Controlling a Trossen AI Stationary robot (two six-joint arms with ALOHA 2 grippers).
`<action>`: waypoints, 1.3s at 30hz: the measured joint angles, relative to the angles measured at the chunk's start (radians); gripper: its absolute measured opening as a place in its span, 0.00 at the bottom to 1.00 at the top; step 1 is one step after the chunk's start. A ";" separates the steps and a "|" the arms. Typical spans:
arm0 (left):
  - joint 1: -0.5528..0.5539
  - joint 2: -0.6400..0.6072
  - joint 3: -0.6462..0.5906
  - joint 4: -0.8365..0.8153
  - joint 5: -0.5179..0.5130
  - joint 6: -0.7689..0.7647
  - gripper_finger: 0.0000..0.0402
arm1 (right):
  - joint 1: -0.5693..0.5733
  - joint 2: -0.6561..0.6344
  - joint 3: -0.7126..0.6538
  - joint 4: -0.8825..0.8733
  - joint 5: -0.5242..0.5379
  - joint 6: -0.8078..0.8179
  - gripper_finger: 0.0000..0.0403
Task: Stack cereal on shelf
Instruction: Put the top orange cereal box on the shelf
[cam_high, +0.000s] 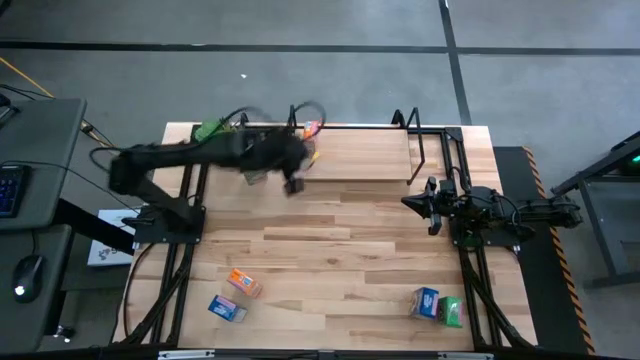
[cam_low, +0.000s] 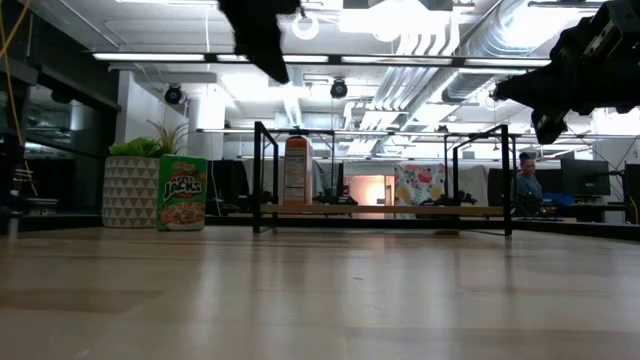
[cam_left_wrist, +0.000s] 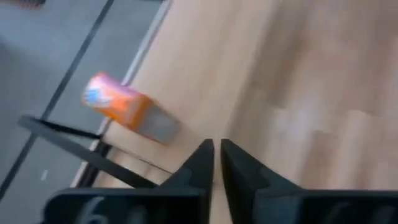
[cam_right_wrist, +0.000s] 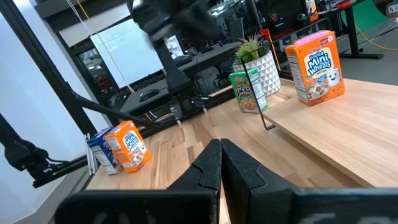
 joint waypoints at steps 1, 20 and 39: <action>0.034 0.041 0.042 -0.027 0.009 0.002 0.04 | 0.000 0.001 0.000 0.000 0.000 0.000 0.00; 0.327 0.206 0.260 -0.014 0.220 -0.120 0.52 | 0.000 0.000 0.000 0.000 0.000 0.000 0.00; 0.314 0.327 0.258 0.065 0.067 -0.296 0.74 | 0.000 0.000 0.000 0.000 0.000 0.000 0.00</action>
